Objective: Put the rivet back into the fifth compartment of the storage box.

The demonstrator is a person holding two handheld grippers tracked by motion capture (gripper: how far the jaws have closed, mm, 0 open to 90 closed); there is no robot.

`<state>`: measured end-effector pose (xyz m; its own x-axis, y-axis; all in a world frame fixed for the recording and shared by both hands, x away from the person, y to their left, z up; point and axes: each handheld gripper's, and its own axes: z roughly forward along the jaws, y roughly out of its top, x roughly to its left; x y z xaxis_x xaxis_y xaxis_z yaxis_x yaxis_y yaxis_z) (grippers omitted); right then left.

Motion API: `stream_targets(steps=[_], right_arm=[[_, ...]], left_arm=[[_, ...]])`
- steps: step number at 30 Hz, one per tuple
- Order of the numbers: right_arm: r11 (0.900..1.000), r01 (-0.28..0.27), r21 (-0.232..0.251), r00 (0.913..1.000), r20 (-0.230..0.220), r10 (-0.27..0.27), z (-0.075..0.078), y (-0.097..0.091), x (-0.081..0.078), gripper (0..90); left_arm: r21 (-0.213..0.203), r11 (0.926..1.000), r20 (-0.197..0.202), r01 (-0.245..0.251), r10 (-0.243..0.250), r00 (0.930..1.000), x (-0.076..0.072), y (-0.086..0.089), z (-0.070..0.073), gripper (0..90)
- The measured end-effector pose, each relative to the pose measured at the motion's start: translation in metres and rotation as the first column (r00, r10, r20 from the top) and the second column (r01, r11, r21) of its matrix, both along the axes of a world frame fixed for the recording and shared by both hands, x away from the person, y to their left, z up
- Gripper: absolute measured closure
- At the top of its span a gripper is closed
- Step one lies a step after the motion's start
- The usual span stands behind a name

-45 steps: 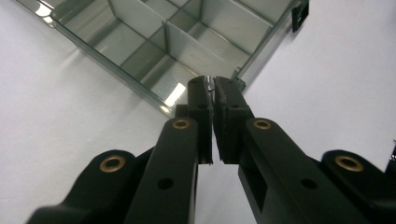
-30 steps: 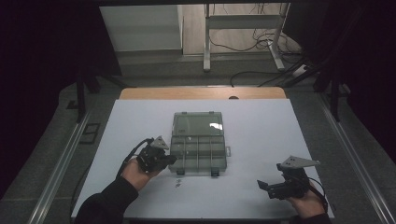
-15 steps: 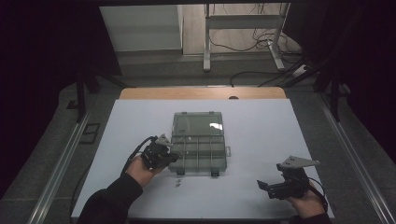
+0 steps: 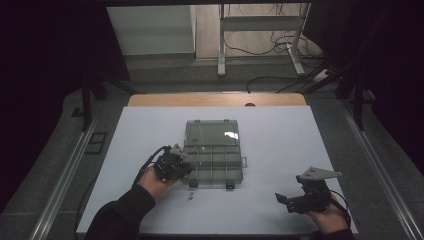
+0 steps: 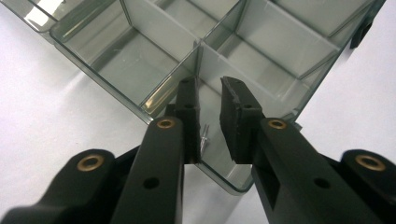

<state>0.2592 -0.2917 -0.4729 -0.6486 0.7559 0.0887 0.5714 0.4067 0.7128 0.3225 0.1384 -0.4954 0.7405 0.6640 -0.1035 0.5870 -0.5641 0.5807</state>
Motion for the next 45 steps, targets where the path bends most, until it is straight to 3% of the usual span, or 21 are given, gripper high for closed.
stream_targets(steps=[7, 15, 27, 29, 33, 41, 45], right_arm=[[1.0, 0.0, 0.003, 1.0, 0.004, 0.0, 0.0, 0.0, 0.0, 0.0], [1.0, 0.0, 0.006, 1.0, 0.007, 0.0, 0.0, 0.0, 0.0, 0.0], [1.0, 0.0, 0.007, 1.0, 0.01, 0.0, 0.001, -0.001, -0.001, 0.0], [1.0, -0.001, 0.009, 0.9999, 0.012, 0.001, 0.001, -0.001, -0.001, 0.0], [0.9999, 0.0, 0.011, 0.9999, 0.012, 0.0, 0.001, -0.001, -0.001, 0.0], [0.9999, -0.001, 0.013, 0.9999, 0.012, 0.001, 0.001, -0.001, -0.001, 0.0], [0.9999, -0.001, 0.014, 0.9999, 0.013, 0.001, 0.001, -0.002, -0.001, 0.0]], left_arm=[[-0.024, 0.9996, 0.009, -0.013, 0.013, 0.9999, -0.004, 0.003, 0.004, 68.5], [-0.016, 0.9997, 0.011, -0.018, 0.019, 0.9998, -0.01, 0.004, 0.005, 55.5], [-0.069, 0.997, 0.051, -0.035, 0.039, 0.9979, -0.022, 0.012, 0.013, 26.1], [-0.077, 0.9963, 0.047, -0.038, 0.041, 0.998, -0.023, 0.013, 0.013, 18.4], [-0.091, 0.995, 0.042, -0.039, 0.043, 0.9982, -0.027, 0.015, 0.016, 11.2], [-0.081, 0.9966, 0.044, -0.015, 0.018, 0.9989, -0.036, 0.018, 0.019, 4.0], [-0.112, 0.9936, 0.044, -0.009, 0.014, 0.9989, -0.04, 0.02, 0.02, 2.6]])
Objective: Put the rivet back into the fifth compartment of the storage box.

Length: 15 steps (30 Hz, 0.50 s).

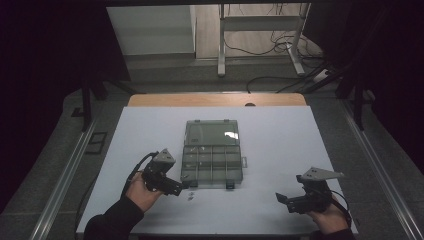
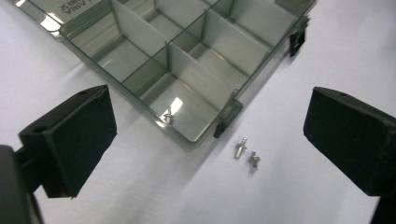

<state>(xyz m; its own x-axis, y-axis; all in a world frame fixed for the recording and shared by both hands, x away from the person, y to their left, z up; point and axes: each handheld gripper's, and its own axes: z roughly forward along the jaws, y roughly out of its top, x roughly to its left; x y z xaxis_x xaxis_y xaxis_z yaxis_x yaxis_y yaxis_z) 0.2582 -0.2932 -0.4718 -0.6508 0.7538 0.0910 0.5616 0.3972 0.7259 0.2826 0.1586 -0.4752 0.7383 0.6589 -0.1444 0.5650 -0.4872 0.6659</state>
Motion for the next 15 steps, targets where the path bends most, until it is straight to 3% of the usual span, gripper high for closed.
stream_targets(steps=[9, 15], right_arm=[[1.0, -0.003, 0.001, 1.0, 0.002, 0.003, 0.0, 0.0, 0.0, 0.0], [1.0, -0.002, 0.002, 1.0, 0.006, 0.002, 0.0, 0.0, 0.0, 0.0]], left_arm=[[-0.039, 0.9992, 0.016, 0.001, -0.001, 0.9999, -0.011, 0.009, 0.001, 0.0], [-0.027, 0.9996, 0.007, -0.01, 0.01, 0.9999, -0.018, 0.013, -0.001, 0.0]])
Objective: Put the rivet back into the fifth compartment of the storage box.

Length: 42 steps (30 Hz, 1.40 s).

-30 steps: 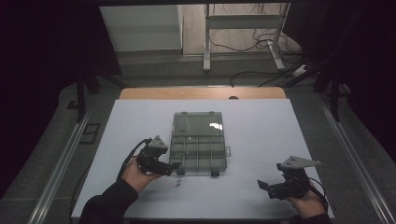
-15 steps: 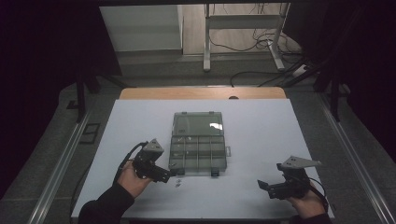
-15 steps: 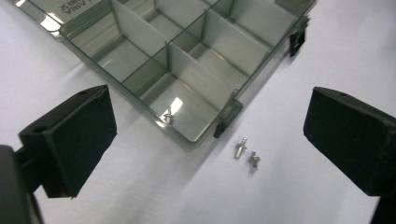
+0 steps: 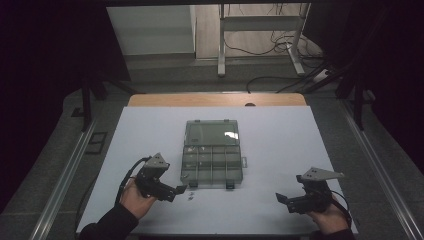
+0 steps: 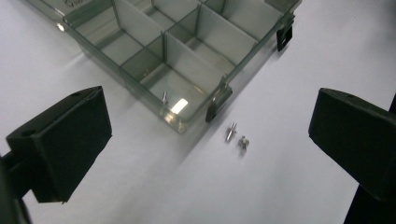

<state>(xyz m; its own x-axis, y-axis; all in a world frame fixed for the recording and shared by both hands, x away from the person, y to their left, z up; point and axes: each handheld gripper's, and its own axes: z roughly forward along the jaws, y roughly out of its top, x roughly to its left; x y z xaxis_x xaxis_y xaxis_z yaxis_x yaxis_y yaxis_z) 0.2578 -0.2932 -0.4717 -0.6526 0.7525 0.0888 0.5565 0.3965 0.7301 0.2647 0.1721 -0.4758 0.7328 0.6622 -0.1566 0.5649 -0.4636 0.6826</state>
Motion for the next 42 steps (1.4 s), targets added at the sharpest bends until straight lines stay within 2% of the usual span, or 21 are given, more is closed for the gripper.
stream_targets(steps=[4, 10, 14, 19, 25, 28, 37, 42], right_arm=[[1.0, -0.001, 0.0, 1.0, 0.001, 0.001, 0.0, 0.0, 0.0, 0.0], [1.0, -0.003, -0.001, 1.0, -0.001, 0.003, 0.0, 0.0, 0.0, 0.0], [1.0, -0.005, -0.002, 1.0, -0.002, 0.005, 0.0, 0.001, 0.0, 0.0], [0.9999, -0.008, -0.008, 1.0, -0.004, 0.008, 0.0, 0.001, 0.0, 0.0], [0.9999, -0.01, -0.009, 0.9999, -0.006, 0.01, -0.001, 0.001, 0.0, 0.0], [0.9998, -0.013, -0.013, 0.9999, -0.003, 0.013, -0.001, 0.002, 0.0, 0.0], [0.9997, -0.013, -0.021, 0.9999, -0.008, 0.013, -0.001, 0.002, 0.001, 0.2], [0.9997, -0.014, -0.022, 0.9999, -0.01, 0.014, -0.001, 0.002, 0.001, 0.3]], left_arm=[[0.004, 1.0, -0.009, 0.005, -0.005, 0.9999, -0.006, 0.001, 0.0, 0.0], [0.042, 0.9991, -0.019, -0.001, 0.001, 0.9998, -0.017, 0.004, -0.002, 0.0], [0.037, 0.9989, -0.034, 0.03, -0.029, 0.999, -0.021, 0.005, -0.005, 0.9], [0.071, 0.996, -0.041, 0.054, -0.051, 0.9978, -0.023, -0.002, -0.009, 5.9], [0.114, 0.9899, -0.06, 0.084, -0.078, 0.9952, -0.022, -0.013, -0.016, 19.3], [0.132, 0.9855, -0.064, 0.106, -0.098, 0.9931, -0.022, -0.018, -0.019, 29.3], [0.132, 0.979, -0.11, 0.155, -0.141, 0.9838, -0.015, -0.027, -0.029, 49.4], [0.136, 0.9777, -0.114, 0.16, -0.145, 0.9829, -0.012, -0.031, -0.033, 57.3]])
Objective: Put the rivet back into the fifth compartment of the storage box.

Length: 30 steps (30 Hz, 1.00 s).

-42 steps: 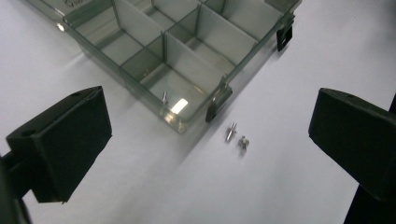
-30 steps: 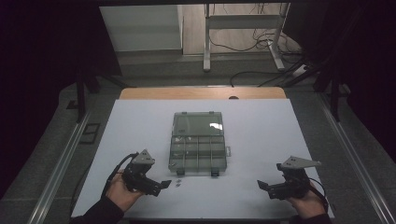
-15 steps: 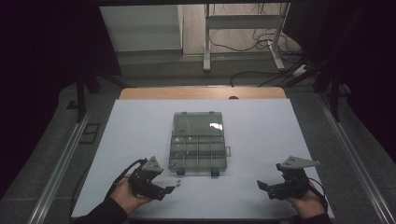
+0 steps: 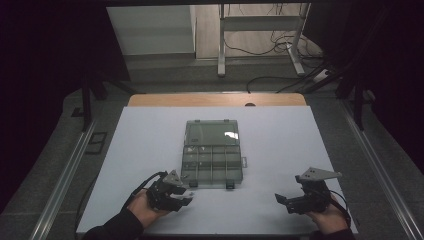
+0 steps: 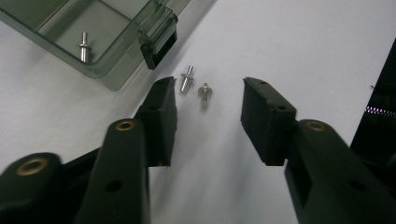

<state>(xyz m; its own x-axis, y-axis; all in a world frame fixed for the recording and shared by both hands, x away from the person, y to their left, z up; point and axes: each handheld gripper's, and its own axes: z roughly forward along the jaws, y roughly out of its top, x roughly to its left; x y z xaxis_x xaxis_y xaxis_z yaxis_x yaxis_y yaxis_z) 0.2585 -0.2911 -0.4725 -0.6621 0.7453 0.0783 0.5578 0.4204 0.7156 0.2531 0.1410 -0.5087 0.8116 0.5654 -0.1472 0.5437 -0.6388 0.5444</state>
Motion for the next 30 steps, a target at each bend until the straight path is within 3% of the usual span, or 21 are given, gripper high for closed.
stream_targets(steps=[9, 30], right_arm=[[1.0, 0.0, -0.004, 1.0, -0.004, 0.0, -0.001, 0.001, 0.001, 0.5], [1.0, 0.002, -0.006, 1.0, -0.008, -0.002, -0.001, 0.001, 0.001, 0.7]], left_arm=[[-0.005, 1.0, -0.016, 0.002, -0.002, 0.9999, 0.005, -0.001, -0.005, 71.5], [0.024, 0.9994, -0.028, 0.025, -0.025, 0.9993, 0.006, -0.01, -0.012, 85.3]])
